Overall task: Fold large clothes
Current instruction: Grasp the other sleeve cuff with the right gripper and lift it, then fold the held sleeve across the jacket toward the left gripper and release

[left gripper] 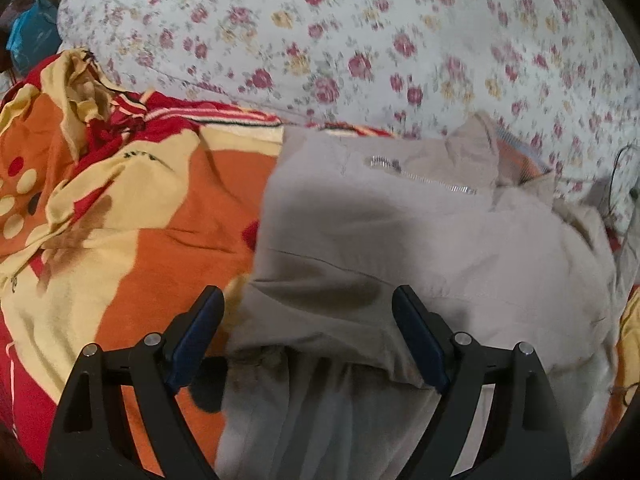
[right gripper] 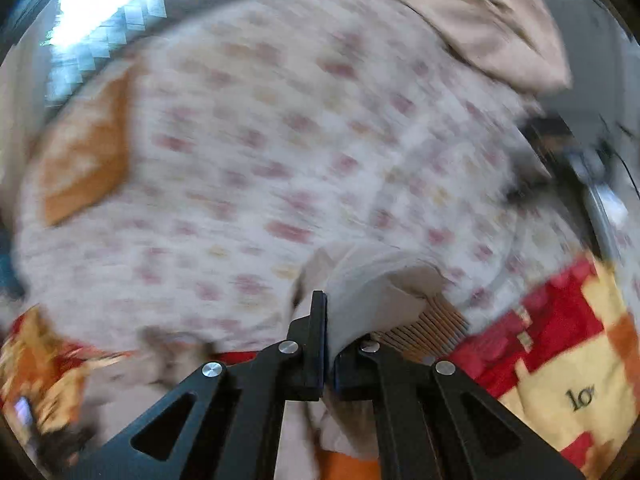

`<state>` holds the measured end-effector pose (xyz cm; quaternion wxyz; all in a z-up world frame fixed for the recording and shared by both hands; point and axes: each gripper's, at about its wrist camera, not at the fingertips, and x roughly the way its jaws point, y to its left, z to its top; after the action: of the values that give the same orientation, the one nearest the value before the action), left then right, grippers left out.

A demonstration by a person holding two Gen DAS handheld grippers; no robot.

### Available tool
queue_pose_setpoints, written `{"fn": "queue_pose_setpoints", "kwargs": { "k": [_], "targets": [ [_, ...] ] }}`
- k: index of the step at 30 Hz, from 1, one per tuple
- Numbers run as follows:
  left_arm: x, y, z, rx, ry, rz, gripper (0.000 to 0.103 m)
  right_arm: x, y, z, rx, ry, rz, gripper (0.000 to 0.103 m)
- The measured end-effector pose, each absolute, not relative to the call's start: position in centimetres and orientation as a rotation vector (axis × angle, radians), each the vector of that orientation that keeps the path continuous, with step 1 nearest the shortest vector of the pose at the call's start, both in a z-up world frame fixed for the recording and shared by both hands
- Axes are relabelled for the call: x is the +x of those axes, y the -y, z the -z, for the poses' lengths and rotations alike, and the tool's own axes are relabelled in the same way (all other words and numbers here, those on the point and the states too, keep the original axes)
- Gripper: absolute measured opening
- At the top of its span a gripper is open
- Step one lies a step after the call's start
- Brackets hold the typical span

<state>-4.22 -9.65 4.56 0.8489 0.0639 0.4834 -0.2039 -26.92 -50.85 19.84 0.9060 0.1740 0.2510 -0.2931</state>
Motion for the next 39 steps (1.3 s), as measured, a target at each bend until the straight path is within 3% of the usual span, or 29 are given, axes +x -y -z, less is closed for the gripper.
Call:
{"fn": "queue_pose_setpoints", "kwargs": {
  "k": [8,14,16,18,20,24,29,34,39],
  "targets": [
    [-3.0,5.6,-7.2,-0.024,-0.965,0.384,0.086,-21.6,38.7,-26.5,0.206,-0.479,0.109,0.001],
    [-1.6,4.8,-7.3,-0.05,-0.953,0.356,0.086,-14.3,30.7,-24.3,0.173,-0.594,-0.141,0.005],
    [-1.6,4.8,-7.4,-0.049,-0.951,0.361,0.086,-12.3,27.8,-22.1,0.067,-0.689,-0.107,0.019],
    [-1.7,4.8,-7.4,-0.055,-0.961,0.388,0.086,-11.8,27.1,-20.9,0.009,-0.704,-0.051,0.063],
    [-2.0,5.0,-7.6,-0.061,-0.957,0.416,0.086,-13.0,28.0,-20.6,0.0,-0.66,0.034,0.07],
    [-2.1,5.1,-7.7,-0.063,-0.958,0.411,0.086,-15.6,30.2,-19.6,0.097,-0.66,0.071,0.071],
    [-1.7,4.7,-7.0,-0.111,-0.993,0.398,0.086,-16.5,27.8,-13.2,0.03,-0.813,0.034,0.07],
    [-1.9,5.2,-6.6,-0.091,-0.99,0.387,0.086,-12.9,26.9,-4.3,-0.091,-1.016,0.092,0.067],
    [-2.0,6.2,-6.1,-0.033,-0.999,0.4,0.086,-7.2,28.1,-0.6,-0.003,-1.079,0.1,0.06]
  ]
}}
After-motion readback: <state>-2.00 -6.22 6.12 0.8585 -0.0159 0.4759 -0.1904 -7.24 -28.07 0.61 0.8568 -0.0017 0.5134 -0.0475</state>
